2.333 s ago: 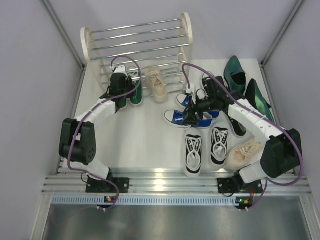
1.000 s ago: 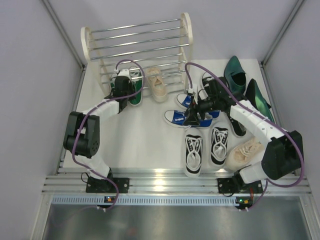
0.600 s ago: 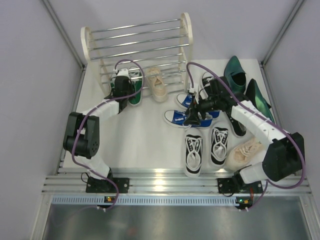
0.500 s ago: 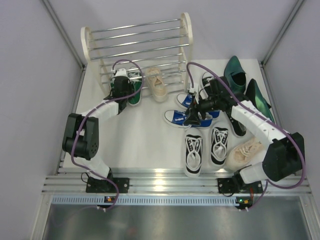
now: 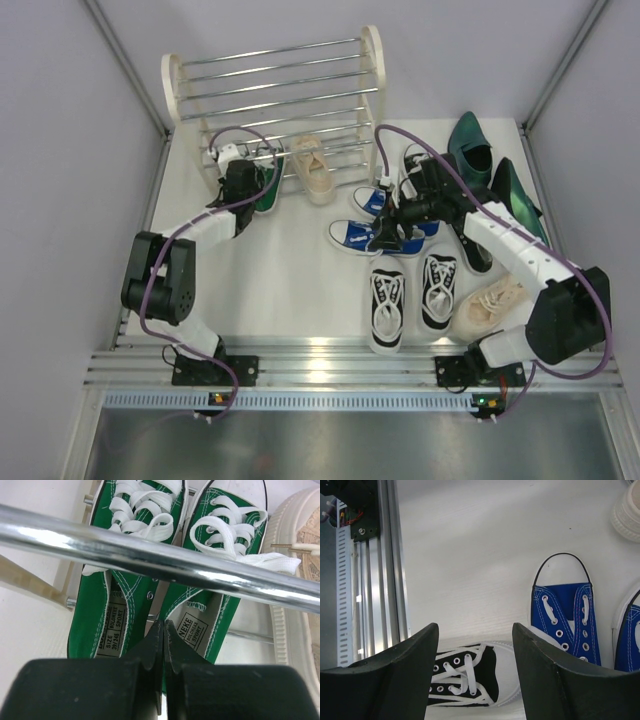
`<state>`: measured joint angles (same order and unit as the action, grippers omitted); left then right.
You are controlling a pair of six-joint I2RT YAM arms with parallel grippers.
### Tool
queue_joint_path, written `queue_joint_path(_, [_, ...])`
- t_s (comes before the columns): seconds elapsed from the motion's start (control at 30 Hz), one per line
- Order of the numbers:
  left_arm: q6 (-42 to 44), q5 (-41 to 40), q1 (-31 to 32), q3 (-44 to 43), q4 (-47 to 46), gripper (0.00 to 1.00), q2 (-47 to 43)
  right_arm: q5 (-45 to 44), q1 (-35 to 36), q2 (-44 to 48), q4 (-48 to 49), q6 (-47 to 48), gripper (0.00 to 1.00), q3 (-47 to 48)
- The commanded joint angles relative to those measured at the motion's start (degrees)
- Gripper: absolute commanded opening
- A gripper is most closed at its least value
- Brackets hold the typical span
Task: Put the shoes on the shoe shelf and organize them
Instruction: Adjust the shoe at the shoe shelf.
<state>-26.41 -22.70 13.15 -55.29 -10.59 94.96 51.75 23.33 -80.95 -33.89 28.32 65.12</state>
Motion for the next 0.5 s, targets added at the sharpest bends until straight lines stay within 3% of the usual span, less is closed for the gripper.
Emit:
queue_joint_path(0.0, [-3.7, -4.0, -0.3, 1.0, -3.4, 0.0, -2.9, 1.2, -1.1, 2.4, 1.6, 0.9, 0.61, -0.3])
queue_joint_path(0.23, [-4.1, 0.2, -0.4, 1.0, -4.6, 0.01, -3.4, 0.9, -1.1, 2.5, 1.4, 1.3, 0.62, -0.5])
queue_joint_path(0.27, [-4.2, 0.9, -0.4, 0.7, -4.7, 0.06, -3.6, 0.9, -1.1, 2.4, 1.4, 1.4, 0.62, -0.6])
queue_joint_path(0.3, [-4.3, 1.9, -0.4, 0.6, -4.6, 0.17, -3.7, 0.9, -1.1, 2.5, 1.4, 1.4, 0.62, -0.6])
queue_joint_path(0.4, [-4.5, 3.5, -0.4, 0.5, -4.5, 0.31, -5.1, 0.9, -1.1, 2.6, 1.2, 1.5, 0.62, -0.6])
queue_joint_path(0.47, [-4.2, 4.3, -0.4, 0.5, -4.6, 0.35, -6.4, 0.8, -1.1, 2.6, 1.1, 1.6, 0.61, -0.7])
